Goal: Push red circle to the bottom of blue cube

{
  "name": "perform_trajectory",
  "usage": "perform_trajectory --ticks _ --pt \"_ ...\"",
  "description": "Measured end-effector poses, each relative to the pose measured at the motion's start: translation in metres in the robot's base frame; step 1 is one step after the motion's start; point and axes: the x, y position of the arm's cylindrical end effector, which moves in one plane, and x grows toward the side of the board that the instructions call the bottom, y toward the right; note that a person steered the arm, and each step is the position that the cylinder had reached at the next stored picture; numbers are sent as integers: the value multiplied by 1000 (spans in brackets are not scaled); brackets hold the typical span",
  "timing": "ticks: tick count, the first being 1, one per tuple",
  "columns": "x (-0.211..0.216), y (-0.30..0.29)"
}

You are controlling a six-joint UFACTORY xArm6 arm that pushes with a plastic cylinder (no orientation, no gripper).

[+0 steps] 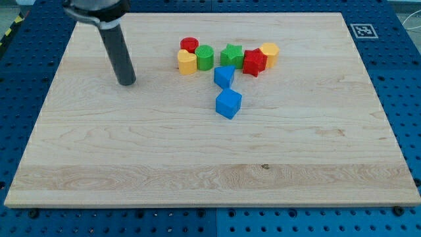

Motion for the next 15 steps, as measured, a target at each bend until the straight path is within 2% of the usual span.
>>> perform_trajectory --ticks 2,4,7,8,10,15 --pt "-55 7" --pt "-64 66" --pt "-120 66" --pt "-129 87" --pt "-129 123" --pt "-92 123"
